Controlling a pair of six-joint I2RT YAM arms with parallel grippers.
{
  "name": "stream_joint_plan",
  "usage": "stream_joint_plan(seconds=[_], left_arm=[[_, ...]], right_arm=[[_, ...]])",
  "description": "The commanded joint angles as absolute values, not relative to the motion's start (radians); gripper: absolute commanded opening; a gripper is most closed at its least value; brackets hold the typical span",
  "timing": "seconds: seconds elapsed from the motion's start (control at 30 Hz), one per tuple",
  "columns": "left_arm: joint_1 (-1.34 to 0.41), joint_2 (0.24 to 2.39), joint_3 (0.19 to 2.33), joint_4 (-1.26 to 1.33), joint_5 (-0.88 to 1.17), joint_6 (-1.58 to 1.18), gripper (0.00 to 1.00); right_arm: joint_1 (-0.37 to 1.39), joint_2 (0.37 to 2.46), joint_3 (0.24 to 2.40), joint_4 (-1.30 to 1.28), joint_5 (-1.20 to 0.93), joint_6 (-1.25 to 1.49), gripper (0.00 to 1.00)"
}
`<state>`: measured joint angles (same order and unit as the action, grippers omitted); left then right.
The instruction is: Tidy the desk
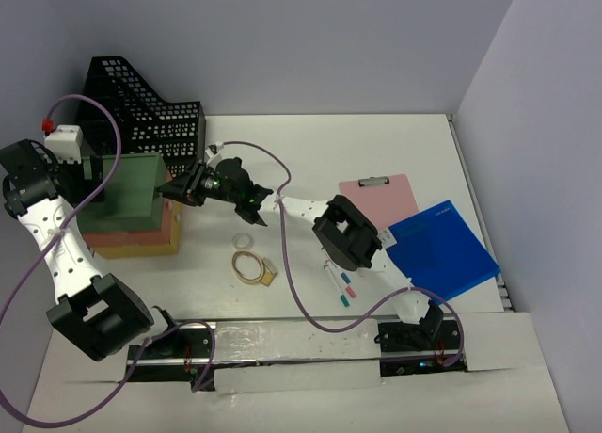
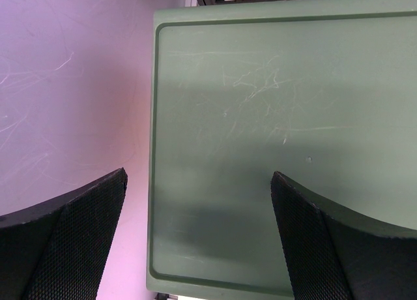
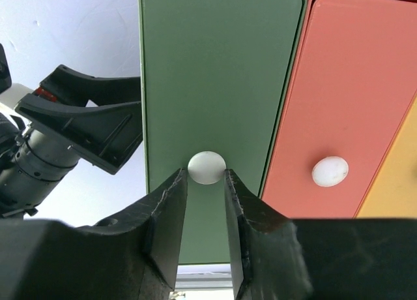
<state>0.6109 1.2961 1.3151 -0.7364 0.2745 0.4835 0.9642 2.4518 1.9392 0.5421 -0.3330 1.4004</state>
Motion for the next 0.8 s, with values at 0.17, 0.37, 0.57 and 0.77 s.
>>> stream_joint_plan(seconds=[0.17, 0.37, 0.57, 0.77], left_arm=[[0.615, 1.308, 1.290, -0.815, 0.287, 0.508, 0.98], [0.618, 1.307, 1.289, -0.815, 0.285, 0.514, 0.98], [0.617, 1.314, 1.297, -0.818, 0.282, 0.513, 0.98], [0.617, 1.316, 1.302, -0.818, 0.273, 0.517, 0.98]], right_arm=[[0.966, 2.428, 1.949, 0.649, -0.310, 1.407, 0.23], [0.957, 2.411, 1.917, 0.666, -0.307, 1.407, 0.22], [0.951, 2.396, 1.896, 0.663, -0.298, 1.395, 0.15], [0.944, 2.359, 1.836, 0.673, -0.285, 1.378, 0.12]])
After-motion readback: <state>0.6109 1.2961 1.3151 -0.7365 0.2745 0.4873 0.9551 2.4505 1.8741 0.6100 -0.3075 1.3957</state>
